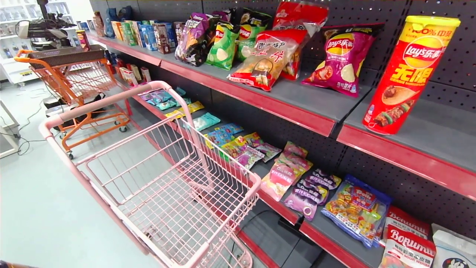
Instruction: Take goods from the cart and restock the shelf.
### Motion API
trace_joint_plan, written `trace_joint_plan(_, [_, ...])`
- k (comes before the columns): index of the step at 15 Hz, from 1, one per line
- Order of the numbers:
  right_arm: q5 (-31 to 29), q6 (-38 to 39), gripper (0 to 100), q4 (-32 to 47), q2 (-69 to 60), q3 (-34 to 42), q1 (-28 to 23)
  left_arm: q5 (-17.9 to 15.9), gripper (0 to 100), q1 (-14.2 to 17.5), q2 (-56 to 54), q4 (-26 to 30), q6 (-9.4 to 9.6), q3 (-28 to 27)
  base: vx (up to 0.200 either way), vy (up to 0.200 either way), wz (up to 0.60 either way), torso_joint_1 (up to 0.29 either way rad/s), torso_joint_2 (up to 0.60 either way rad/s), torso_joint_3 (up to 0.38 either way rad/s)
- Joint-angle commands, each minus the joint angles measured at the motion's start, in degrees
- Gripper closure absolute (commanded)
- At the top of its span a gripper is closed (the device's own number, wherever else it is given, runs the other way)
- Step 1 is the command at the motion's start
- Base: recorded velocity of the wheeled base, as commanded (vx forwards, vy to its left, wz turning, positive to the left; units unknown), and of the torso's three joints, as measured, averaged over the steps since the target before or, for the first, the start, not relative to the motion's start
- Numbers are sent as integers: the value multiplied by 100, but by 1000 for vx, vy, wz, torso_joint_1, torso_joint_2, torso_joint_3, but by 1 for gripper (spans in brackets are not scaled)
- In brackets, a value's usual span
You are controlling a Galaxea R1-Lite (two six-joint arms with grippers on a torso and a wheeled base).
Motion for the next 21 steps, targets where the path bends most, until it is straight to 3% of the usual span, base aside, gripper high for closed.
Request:
trace_joint_plan(1, [1,-4,0,-1,2,5,1,4,100,1,-5,-1,2,-25,0,0,0,173,-505,-349])
trace_joint_plan(6, [1,-4,0,-1,2,5,1,57,100,9,30,-1,10,-34,0,0,0,187,-547,-361])
trace_joint_plan(8, [1,-4,0,-1,2,5,1,514,100,150,56,-1,248,-52,0,0,0,227,-584,-366])
trace_joint_plan(9, [1,-4,0,-1,2,5,1,575,100,150,56,-1,336,-60,0,0,0,232,-608,-359])
trace_joint_plan(16, [9,4,0,-10,2,5,1,443,100,106,109,-1,406,-210,0,0,0,193,-466,-275])
trace_joint_plan(18, [9,-4,0,-10,2,5,1,452,100,132,205,8,520,-280,0,0,-600,122,-305,-166])
trace_joint_plan(21, [9,4,0,-10,2,5,1,452,100,132,302,8,546,-315,0,0,-600,14,-23,-19])
